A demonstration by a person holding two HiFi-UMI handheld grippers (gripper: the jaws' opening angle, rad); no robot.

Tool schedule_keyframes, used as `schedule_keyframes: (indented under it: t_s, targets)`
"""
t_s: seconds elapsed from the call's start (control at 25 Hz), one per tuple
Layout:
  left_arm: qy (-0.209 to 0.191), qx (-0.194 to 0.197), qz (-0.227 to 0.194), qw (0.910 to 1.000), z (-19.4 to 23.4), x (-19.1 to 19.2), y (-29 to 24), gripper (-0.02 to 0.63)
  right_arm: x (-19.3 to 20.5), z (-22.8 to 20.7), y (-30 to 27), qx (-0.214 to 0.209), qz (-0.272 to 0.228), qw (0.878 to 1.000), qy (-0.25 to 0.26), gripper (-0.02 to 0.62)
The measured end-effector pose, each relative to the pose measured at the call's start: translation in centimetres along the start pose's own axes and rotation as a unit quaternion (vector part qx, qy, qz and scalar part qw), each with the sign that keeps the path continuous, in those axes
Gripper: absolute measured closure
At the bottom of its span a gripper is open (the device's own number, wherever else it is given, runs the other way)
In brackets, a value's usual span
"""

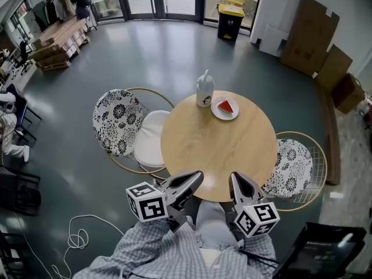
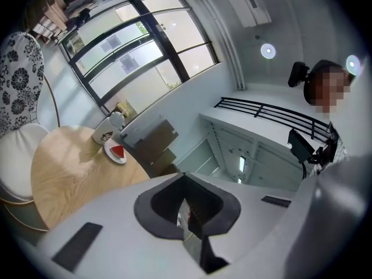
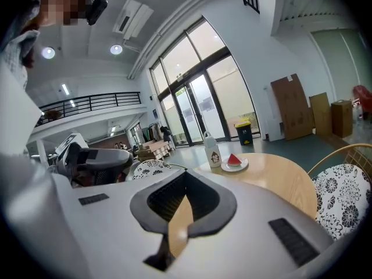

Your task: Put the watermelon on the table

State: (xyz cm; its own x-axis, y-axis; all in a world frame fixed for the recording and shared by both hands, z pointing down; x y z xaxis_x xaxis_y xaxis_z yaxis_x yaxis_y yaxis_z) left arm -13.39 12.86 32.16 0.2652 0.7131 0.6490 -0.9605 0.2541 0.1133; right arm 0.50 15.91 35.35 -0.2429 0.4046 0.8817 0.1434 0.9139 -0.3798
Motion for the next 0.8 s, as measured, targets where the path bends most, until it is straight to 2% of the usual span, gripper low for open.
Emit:
schedule_keyframes:
  t_s: [0.16, 0.4, 0.64, 0.8]
  targets:
    - [-0.018, -0.002, 0.022, 0.9996, -1.0, 1.3, 1.4, 0.598, 0.9, 1.3, 1.6, 0.001, -0.004, 1.000, -0.012, 0.588]
    - [0.013, 0.011, 0.005, 0.9998, -1.8, 2.0, 2.1, 0.598, 1.1, 2.0, 2.9, 0.000, -0.013, 0.999, -0.031, 0.588]
    - [-0.014, 0.018, 0.039, 0.9990, -2.3, 2.3, 1.0, 0.598, 0.3, 1.7, 3.7, 0.001, -0.026, 0.999, -0.025, 0.588]
    - [-0.023, 0.019, 0.044, 0.9986, -2.4, 2.1, -0.2, 0.598, -0.7, 1.3, 3.9, -0.022, -0.045, 0.998, -0.034, 0.588]
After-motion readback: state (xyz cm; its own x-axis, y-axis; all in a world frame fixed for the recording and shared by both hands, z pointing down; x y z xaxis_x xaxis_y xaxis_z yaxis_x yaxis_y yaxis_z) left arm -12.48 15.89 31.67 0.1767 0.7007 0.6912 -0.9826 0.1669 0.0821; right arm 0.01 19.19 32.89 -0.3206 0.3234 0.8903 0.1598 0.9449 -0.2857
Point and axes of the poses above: the fingertips, and each gripper's own axes: y backward along the fingers, z to its left, x out of its underside, the point moved 3 cm from there along y, backward along the fingers, and after that the axes turned 12 degrees about x, right-handed, at the moved point
